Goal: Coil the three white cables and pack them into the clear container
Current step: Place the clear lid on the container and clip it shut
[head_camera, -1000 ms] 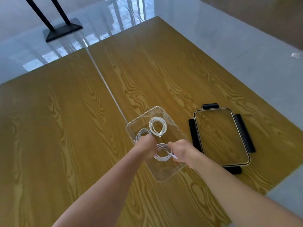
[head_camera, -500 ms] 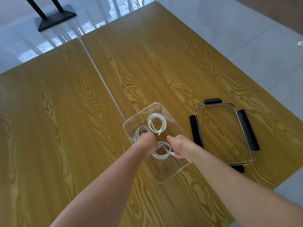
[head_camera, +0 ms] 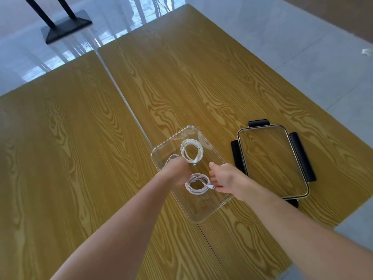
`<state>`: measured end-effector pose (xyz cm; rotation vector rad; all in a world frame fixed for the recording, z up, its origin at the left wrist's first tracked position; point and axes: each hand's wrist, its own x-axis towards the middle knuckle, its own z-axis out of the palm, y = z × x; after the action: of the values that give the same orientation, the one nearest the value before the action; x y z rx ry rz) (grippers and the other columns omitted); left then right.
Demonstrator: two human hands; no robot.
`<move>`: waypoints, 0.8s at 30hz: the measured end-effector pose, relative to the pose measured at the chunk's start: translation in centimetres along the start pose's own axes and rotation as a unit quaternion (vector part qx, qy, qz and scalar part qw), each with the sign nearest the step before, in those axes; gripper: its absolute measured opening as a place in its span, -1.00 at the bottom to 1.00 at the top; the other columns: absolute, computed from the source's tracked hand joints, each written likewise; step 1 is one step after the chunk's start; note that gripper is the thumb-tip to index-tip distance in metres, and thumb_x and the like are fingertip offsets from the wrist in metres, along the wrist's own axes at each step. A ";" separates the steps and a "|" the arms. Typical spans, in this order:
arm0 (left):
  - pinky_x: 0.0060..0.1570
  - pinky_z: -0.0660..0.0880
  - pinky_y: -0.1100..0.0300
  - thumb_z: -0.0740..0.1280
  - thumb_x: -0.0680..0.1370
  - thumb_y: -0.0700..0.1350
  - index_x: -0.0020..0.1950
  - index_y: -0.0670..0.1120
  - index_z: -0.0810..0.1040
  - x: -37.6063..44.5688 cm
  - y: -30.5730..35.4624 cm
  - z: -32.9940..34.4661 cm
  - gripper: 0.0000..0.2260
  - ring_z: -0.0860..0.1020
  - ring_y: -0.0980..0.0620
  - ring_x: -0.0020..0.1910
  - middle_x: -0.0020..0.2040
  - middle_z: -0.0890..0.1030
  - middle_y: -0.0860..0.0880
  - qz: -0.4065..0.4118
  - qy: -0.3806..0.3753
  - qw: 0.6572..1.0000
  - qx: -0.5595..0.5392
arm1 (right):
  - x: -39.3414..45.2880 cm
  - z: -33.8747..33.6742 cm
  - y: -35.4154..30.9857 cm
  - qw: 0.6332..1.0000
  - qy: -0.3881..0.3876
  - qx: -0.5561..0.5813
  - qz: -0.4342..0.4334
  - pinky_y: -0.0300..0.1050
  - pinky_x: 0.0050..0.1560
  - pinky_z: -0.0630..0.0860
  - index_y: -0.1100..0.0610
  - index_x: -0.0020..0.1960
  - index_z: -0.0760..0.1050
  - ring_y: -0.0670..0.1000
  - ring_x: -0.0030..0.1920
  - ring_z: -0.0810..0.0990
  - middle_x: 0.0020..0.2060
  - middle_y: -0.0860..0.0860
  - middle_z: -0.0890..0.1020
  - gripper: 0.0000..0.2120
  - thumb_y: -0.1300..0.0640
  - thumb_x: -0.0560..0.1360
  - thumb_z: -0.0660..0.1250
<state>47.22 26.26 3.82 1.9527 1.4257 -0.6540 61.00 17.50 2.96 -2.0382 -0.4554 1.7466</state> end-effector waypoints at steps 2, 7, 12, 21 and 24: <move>-0.44 0.34 0.17 0.18 0.53 -0.25 -0.28 -0.14 0.40 -0.3 -0.3 -0.5 -0.82 0.36 -0.01 -0.39 -0.32 0.41 -0.07 0.007 0.008 0.998 -0.068 | -1.1 -0.7 0.0 1.000 -0.017 0.018 -0.007 0.00 0.26 0.54 0.24 0.27 0.51 0.07 0.10 0.63 0.22 0.20 0.60 -0.57 -0.08 0.68 0.11; -0.15 0.66 0.17 0.32 0.60 -0.07 -0.02 -0.13 0.66 -2.4 -1.0 -2.2 -0.82 0.66 0.02 -0.20 -0.12 0.71 -0.10 0.022 -0.012 0.952 -0.304 | -4.0 -2.7 0.3 0.998 -0.007 0.033 -0.058 -0.07 0.16 0.51 0.23 0.40 0.45 0.02 0.07 0.61 0.19 0.11 0.62 -0.52 -0.08 0.70 0.07; 0.03 0.64 0.08 0.36 0.60 -0.11 0.02 -0.15 0.69 -4.2 -1.0 -3.8 -0.85 0.69 -0.01 -0.12 -0.06 0.73 -0.13 0.045 -0.041 0.876 -0.478 | -5.7 -4.7 0.9 0.988 -0.024 0.105 -0.110 -0.09 0.14 0.54 0.19 0.35 0.49 0.04 0.14 0.63 0.21 0.09 0.64 -0.57 -0.07 0.69 0.08; -0.09 0.62 0.16 0.36 0.58 -0.10 -0.05 -0.07 0.73 -4.1 2.1 -4.6 -0.85 0.70 -0.05 -0.02 -0.02 0.73 -0.12 0.067 -0.058 0.825 -0.558 | -6.4 -10.2 4.7 0.947 -0.001 0.291 -0.136 -0.02 0.16 0.60 0.15 0.17 0.61 0.01 0.07 0.72 0.03 0.04 0.75 -0.68 -0.02 0.67 0.19; -0.09 0.62 0.15 0.35 0.58 -0.11 0.03 -0.10 0.69 -3.3 3.9 -4.6 -0.85 0.69 -0.04 -0.05 -0.05 0.73 -0.11 0.070 -0.067 0.832 -0.547 | -5.9 -12.1 6.9 0.936 0.023 0.328 -0.123 0.00 0.12 0.61 0.17 0.16 0.61 0.03 0.05 0.73 0.02 0.06 0.75 -0.69 -0.01 0.66 0.20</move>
<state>50.13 26.65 10.02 1.0296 1.1343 0.1369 71.89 7.42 6.01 -1.4682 -0.0790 1.4385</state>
